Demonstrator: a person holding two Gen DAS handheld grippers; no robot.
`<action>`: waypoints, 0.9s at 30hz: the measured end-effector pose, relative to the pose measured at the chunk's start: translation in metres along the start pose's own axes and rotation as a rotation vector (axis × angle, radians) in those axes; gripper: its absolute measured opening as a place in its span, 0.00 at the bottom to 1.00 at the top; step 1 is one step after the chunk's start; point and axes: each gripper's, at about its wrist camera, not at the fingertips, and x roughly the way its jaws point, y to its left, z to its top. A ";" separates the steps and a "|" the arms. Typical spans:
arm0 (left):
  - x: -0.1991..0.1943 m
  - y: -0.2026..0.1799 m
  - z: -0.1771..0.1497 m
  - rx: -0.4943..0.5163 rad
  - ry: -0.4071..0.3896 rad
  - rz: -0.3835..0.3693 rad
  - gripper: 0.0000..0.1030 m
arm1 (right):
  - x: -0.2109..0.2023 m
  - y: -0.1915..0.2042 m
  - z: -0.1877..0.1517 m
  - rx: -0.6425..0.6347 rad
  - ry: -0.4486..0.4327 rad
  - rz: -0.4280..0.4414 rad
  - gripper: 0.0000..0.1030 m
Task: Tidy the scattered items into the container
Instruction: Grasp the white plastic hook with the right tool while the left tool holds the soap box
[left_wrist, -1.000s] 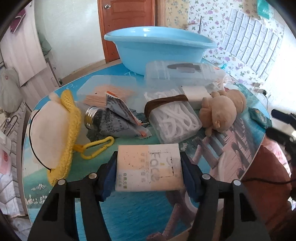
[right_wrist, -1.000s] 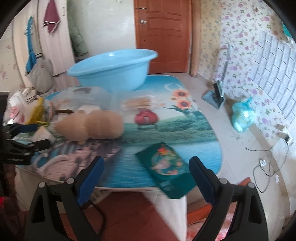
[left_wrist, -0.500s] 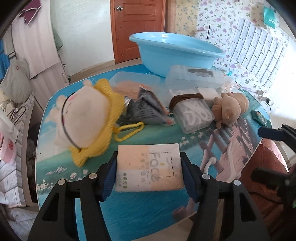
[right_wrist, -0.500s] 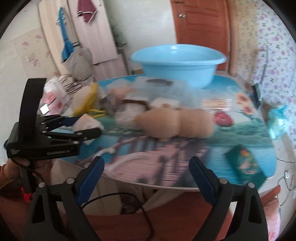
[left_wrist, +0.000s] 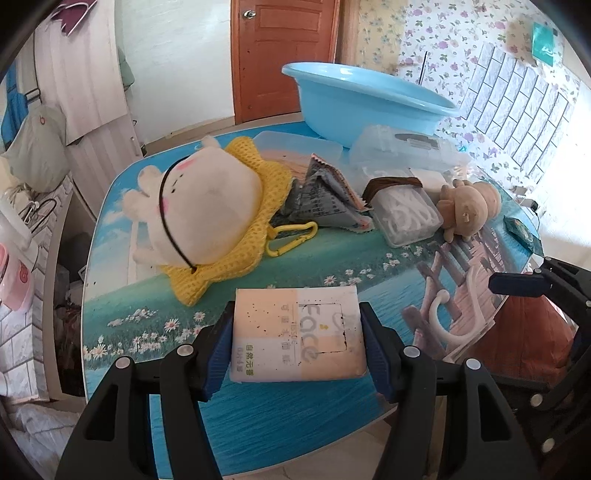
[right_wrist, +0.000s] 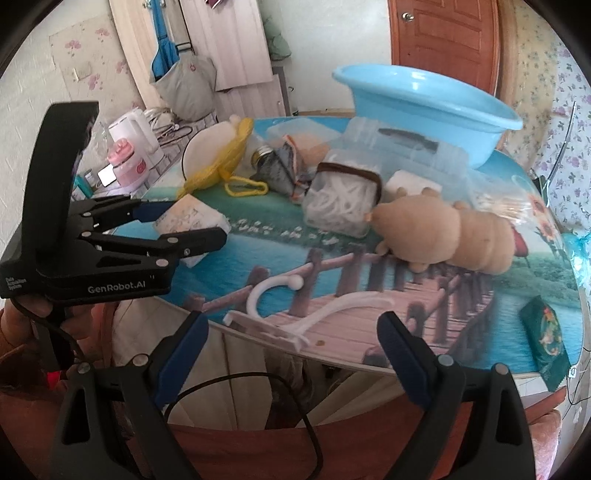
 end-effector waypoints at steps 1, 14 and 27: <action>0.001 0.000 -0.001 -0.001 0.002 -0.001 0.61 | 0.002 0.001 0.001 -0.003 0.005 0.001 0.91; 0.003 -0.003 -0.005 0.011 0.006 0.012 0.61 | 0.022 0.000 0.004 -0.010 0.029 -0.160 0.91; 0.005 -0.008 -0.002 0.027 0.008 0.011 0.61 | 0.013 -0.005 0.003 -0.018 -0.005 -0.160 0.57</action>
